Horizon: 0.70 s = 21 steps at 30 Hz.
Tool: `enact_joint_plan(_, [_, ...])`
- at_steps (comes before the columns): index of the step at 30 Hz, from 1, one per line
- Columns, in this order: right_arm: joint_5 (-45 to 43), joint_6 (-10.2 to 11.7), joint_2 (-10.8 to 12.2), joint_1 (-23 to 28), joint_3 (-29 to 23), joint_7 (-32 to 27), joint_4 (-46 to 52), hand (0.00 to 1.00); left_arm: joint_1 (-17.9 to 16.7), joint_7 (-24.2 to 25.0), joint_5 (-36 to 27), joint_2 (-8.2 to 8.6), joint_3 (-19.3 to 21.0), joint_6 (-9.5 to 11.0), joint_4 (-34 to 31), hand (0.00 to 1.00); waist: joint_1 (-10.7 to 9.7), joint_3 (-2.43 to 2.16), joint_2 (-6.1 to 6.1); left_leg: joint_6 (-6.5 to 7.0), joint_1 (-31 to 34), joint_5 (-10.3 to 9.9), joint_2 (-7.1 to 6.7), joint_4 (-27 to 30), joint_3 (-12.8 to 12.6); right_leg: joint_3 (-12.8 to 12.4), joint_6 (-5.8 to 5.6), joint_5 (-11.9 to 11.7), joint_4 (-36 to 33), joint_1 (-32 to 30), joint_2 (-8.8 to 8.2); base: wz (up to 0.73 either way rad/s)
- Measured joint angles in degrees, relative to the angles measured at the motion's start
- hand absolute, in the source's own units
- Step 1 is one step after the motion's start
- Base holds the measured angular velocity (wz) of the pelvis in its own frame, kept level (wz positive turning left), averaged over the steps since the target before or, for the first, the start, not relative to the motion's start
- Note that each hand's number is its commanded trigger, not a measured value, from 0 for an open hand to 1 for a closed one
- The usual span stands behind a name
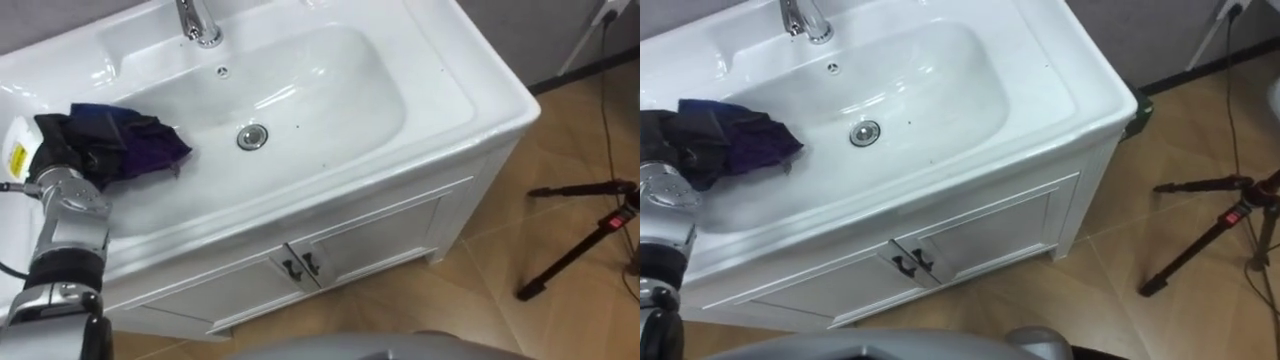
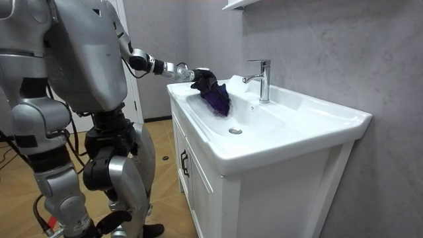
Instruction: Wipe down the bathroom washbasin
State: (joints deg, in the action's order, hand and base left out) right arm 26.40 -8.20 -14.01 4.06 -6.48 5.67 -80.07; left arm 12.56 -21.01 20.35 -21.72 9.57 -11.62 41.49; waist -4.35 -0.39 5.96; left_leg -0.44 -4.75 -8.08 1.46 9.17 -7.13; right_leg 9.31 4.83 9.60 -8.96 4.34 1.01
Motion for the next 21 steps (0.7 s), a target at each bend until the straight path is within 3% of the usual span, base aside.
enact_joint_plan(8, [-2.2,-0.6,-0.8,0.5,0.2,1.5,0.3,0.0,-0.9,0.5,0.0,0.0,0.4,-0.6,-2.2,1.0,1.4,-0.03,0.04,0.0,-0.4,0.0,-0.1,0.0,1.2,1.0,-0.05,0.1,0.1,0.8,-0.09,0.07])
enact_joint_plan(17, [-6.7,0.7,-1.9,0.3,0.2,1.5,0.3,0.0,-0.9,-0.9,-0.1,0.01,3.9,0.2,-2.4,1.0,1.8,0.07,-0.05,-0.01,-0.4,0.0,-0.1,0.0,1.2,1.0,-0.15,0.1,0.0,0.8,-0.1,0.0])
enact_joint_plan(21, [-7.9,1.3,-1.8,0.3,0.1,1.4,0.4,0.0,-4.0,-1.3,-0.1,0.05,3.9,0.9,-10.1,1.0,1.8,0.07,-0.06,-0.25,0.0,-0.2,-0.15,0.1,1.7,1.1,-0.27,0.2,0.1,0.6,-0.07,0.03])
